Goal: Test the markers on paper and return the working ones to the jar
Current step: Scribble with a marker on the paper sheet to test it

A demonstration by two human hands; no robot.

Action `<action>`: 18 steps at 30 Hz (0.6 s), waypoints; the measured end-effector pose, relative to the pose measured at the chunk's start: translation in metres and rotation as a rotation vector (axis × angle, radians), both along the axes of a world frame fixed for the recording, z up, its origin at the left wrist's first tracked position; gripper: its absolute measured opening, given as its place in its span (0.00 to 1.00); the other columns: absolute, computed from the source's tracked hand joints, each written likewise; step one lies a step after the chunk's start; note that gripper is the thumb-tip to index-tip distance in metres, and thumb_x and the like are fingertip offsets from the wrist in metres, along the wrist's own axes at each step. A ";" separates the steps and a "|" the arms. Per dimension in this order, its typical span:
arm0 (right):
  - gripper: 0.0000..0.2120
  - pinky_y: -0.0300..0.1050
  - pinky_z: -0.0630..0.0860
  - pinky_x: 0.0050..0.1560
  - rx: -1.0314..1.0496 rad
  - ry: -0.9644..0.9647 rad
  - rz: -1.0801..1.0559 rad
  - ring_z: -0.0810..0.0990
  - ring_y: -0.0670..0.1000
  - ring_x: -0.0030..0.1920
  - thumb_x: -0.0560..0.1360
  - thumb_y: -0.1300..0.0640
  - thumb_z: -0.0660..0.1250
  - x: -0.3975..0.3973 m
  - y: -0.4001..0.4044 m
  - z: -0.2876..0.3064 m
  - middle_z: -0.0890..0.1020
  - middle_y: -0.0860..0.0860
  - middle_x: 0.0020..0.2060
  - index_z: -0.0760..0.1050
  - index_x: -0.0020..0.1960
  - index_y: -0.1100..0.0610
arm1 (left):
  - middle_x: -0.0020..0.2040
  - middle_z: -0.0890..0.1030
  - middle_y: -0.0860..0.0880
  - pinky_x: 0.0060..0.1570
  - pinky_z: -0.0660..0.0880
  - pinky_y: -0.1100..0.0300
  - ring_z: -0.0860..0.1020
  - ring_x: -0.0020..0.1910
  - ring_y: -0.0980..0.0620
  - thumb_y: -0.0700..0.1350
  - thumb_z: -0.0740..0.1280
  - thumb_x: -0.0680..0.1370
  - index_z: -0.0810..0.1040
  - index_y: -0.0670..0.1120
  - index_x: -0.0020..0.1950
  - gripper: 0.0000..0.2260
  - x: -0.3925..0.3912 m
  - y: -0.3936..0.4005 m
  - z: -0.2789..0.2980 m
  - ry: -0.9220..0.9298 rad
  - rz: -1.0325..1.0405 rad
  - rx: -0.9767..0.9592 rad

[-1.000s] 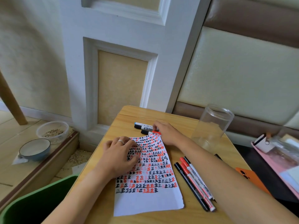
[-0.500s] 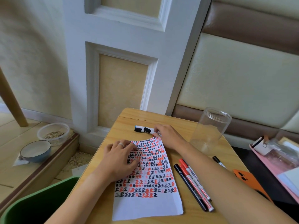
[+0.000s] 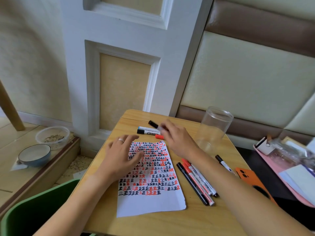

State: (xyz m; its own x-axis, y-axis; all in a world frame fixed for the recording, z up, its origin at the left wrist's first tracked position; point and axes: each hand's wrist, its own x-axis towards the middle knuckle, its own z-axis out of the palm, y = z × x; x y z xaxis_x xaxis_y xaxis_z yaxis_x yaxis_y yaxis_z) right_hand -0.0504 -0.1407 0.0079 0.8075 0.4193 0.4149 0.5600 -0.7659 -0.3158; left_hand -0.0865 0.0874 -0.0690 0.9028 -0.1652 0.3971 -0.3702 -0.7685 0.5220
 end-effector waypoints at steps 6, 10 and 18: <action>0.08 0.44 0.70 0.39 -0.056 -0.058 0.031 0.74 0.47 0.42 0.84 0.50 0.59 -0.076 0.007 -0.033 0.76 0.45 0.46 0.72 0.60 0.49 | 0.60 0.77 0.60 0.58 0.74 0.55 0.75 0.58 0.62 0.64 0.53 0.83 0.64 0.60 0.75 0.22 -0.032 -0.013 0.010 -0.021 -0.268 -0.148; 0.12 0.49 0.74 0.40 -0.145 -0.164 0.015 0.75 0.52 0.40 0.81 0.45 0.59 -0.093 0.002 -0.047 0.74 0.47 0.41 0.77 0.58 0.48 | 0.44 0.80 0.58 0.42 0.73 0.57 0.77 0.43 0.58 0.59 0.52 0.86 0.73 0.56 0.59 0.13 -0.050 -0.022 0.009 0.017 -0.385 -0.078; 0.17 0.50 0.75 0.35 -0.197 -0.136 0.026 0.76 0.52 0.38 0.82 0.43 0.51 -0.109 0.004 -0.049 0.75 0.47 0.43 0.74 0.55 0.51 | 0.36 0.75 0.52 0.37 0.68 0.50 0.72 0.35 0.53 0.65 0.47 0.81 0.71 0.49 0.45 0.23 -0.053 -0.029 0.005 0.013 -0.304 -0.021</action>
State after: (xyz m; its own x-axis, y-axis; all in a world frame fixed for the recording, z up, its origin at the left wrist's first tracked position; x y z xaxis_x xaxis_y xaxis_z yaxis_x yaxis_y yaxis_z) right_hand -0.1595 -0.1365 -0.0410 0.7377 0.5228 0.4271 0.6074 -0.7901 -0.0822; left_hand -0.1396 0.0588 -0.0636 0.8181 -0.4202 0.3925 -0.5749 -0.6122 0.5429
